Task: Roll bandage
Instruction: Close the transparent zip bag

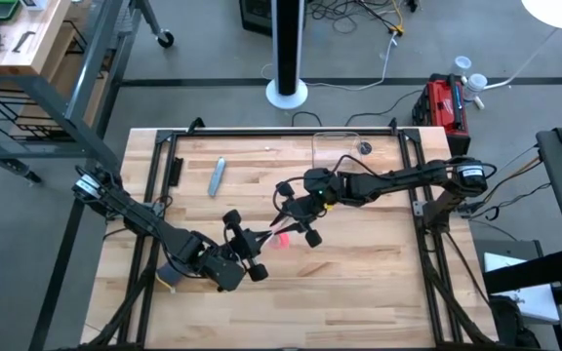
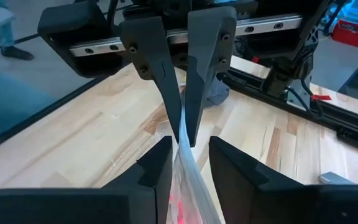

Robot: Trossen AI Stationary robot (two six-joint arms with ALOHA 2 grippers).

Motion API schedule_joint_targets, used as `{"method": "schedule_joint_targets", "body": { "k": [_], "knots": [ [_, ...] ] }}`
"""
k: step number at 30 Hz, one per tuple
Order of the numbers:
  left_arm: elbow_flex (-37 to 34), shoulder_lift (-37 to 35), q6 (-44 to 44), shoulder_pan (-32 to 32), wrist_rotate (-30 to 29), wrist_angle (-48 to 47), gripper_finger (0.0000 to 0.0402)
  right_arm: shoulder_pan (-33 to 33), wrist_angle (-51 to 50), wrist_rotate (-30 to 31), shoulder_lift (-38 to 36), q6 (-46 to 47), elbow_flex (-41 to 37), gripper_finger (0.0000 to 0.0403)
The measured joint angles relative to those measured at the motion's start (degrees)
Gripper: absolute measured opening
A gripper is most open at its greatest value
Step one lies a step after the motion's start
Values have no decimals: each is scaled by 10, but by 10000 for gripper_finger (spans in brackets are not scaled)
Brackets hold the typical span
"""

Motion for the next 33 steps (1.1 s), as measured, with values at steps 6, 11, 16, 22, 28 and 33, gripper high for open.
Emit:
{"method": "schedule_joint_targets", "body": {
  "k": [6,11,16,22,28,33],
  "knots": [
    [0,0,0,0,0,0,0,0,9,0,0,17,0,97],
    [0,0,0,0,-1,-1,0,0,13,0,0,26,0,106],
    [0,0,0,0,-1,-2,0,0,13,0,0,25,0,97],
    [0,0,0,0,0,0,0,0,10,-39,0,-3,0,12],
    [2,0,-29,0,22,13,19,3,13,-28,0,-5,0,3],
    [3,0,-53,0,42,16,77,4,12,-12,0,-15,-1,1]
  ]
}}
